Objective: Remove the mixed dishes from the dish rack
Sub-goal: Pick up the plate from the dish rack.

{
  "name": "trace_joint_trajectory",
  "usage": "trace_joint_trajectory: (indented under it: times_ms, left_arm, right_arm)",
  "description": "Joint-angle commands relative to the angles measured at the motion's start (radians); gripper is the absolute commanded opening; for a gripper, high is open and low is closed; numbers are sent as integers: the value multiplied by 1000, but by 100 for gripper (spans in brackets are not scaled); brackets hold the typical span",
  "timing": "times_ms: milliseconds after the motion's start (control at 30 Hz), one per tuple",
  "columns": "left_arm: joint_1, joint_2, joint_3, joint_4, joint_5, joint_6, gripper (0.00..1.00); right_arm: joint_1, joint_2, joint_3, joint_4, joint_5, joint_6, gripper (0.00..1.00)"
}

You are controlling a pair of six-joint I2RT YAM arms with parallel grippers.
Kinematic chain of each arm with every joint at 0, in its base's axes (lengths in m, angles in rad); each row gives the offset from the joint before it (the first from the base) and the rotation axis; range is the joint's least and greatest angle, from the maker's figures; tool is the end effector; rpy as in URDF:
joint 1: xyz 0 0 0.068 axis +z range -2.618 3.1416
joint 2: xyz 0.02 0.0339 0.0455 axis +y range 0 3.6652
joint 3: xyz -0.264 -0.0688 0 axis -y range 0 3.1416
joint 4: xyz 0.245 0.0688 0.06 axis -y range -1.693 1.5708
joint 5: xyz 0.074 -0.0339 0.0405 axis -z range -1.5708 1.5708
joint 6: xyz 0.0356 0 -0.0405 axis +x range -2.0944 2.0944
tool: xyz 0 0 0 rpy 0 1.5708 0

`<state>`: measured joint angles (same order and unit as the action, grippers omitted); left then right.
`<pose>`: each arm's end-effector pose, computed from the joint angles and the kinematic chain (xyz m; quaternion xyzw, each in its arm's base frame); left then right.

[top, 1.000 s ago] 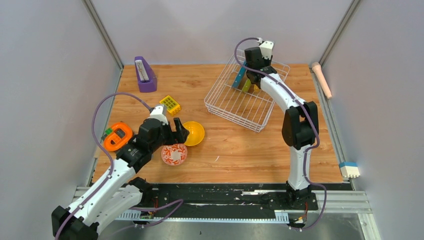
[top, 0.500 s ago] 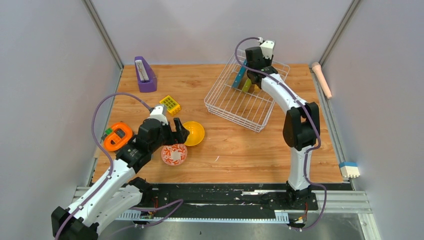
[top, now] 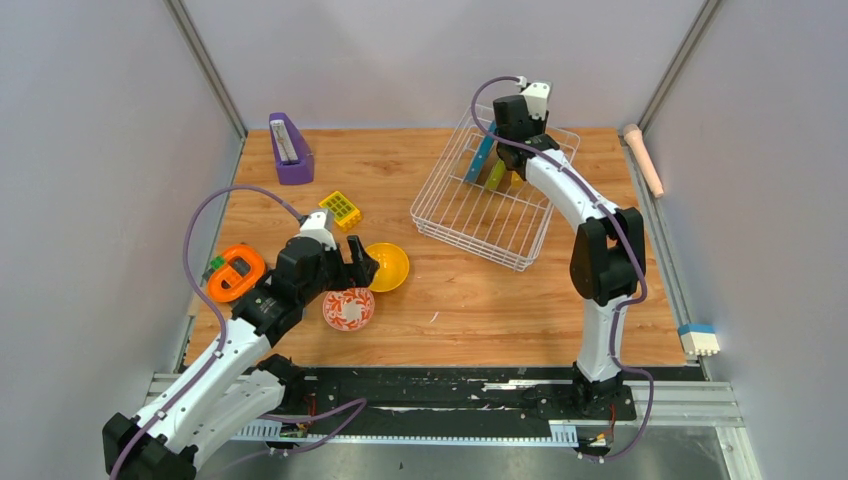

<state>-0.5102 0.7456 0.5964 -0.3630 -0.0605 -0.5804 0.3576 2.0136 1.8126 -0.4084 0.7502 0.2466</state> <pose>0.1518 -0.0825 0.2618 -0.0455 0.8617 -0.2395 0.4450 0.4461 0.1408 0.3047 0.1234 0.8332 -0.1821 0.5074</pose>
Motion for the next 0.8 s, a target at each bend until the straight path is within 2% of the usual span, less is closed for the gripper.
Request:
trace_joint_trajectory:
  times_ms: [0, 433, 767]
  left_arm:
    - [1, -15, 2, 13, 6, -8, 100]
    - [1, -24, 0, 12, 2, -7, 100]
    - [1, -33, 0, 6, -3, -7, 100]
  right_arm:
    - [10, -134, 47, 218, 101, -93, 0]
    - [11, -69, 37, 218, 160, -138, 0]
    - [9, -56, 60, 291, 243, -293, 0]
